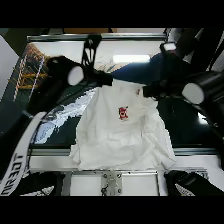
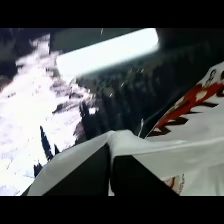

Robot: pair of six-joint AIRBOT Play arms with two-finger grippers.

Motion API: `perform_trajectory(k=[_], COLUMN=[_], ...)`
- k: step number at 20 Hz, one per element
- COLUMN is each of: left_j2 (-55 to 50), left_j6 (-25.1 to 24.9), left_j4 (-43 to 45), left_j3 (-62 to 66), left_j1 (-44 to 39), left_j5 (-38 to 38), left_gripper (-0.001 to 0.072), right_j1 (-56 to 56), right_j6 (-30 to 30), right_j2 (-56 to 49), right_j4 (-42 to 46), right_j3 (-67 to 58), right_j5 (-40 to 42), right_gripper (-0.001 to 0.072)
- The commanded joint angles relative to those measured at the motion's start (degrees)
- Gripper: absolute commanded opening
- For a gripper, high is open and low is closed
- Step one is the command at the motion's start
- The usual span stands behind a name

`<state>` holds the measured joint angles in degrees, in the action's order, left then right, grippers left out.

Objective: Fold the clothes and pants, and hang the long-sleeved shirts on hangers.

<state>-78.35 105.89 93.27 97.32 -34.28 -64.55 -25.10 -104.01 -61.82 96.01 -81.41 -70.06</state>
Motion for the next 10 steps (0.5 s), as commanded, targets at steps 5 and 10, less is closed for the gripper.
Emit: perform_trajectory(k=[5, 10], left_j2=[14.9, 20.9], left_j6=[1.4, 10.7], left_j4=[-0.1, -0.5], left_j3=[-3.8, -21.9], left_j1=[-8.9, -15.2], left_j5=[-10.4, -12.3], left_gripper=[0.0016, 0.0016], right_j1=[-1.9, -1.9], right_j6=[-2.5, -2.3], right_j2=[2.4, 2.4], right_j4=[0.2, -1.9], right_j3=[-9.7, -5.6], right_j5=[-17.3, -21.2], right_gripper=[0.0022, 0.0023])
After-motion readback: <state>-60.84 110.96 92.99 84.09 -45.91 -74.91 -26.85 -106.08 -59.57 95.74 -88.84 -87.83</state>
